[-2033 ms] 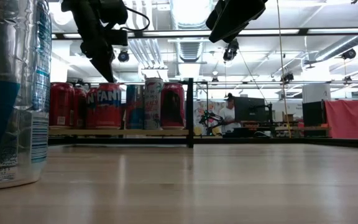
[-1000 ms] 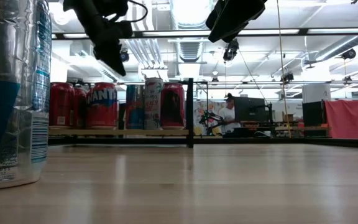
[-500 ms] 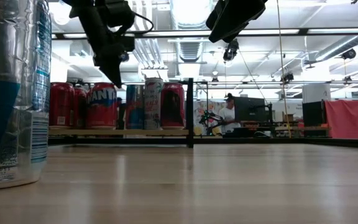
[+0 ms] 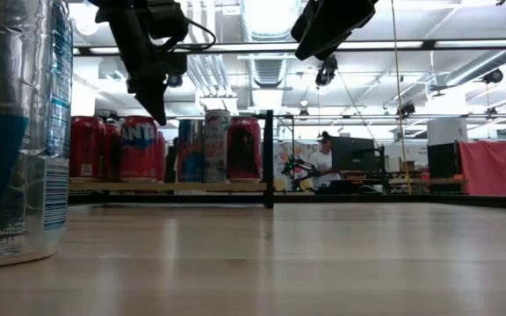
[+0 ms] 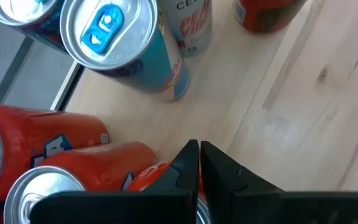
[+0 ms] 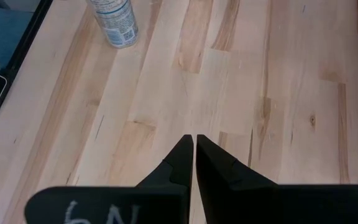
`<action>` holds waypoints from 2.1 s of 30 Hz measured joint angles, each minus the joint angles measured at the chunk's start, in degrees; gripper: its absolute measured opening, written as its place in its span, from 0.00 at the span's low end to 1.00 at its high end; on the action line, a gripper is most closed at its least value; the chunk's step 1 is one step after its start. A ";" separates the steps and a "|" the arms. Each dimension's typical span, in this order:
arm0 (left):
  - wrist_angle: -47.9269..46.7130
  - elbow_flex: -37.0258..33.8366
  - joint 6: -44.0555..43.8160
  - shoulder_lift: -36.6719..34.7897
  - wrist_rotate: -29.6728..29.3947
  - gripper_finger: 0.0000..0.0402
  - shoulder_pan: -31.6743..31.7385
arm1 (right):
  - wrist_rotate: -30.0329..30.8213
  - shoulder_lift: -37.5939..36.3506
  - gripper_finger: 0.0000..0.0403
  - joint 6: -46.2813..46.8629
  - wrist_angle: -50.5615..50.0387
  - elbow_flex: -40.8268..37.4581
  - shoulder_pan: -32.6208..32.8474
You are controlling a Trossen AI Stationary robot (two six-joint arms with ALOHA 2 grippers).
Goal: Place canned beverage on shelf
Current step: Put the red soda can on the shelf aligned with the other red soda can
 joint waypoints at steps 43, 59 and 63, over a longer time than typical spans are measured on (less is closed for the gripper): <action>-20.57 3.32 0.24 -0.46 -1.21 0.00 -6.78 | 0.00 0.00 0.02 -0.04 -0.15 0.00 0.02; -22.13 3.32 -1.99 -0.48 -5.51 0.00 -6.69 | 0.00 0.00 0.02 -0.02 -0.10 0.00 0.02; -22.53 3.30 -2.53 -0.47 -5.53 0.00 -6.69 | 0.00 0.00 0.02 -0.02 -0.09 -0.01 0.01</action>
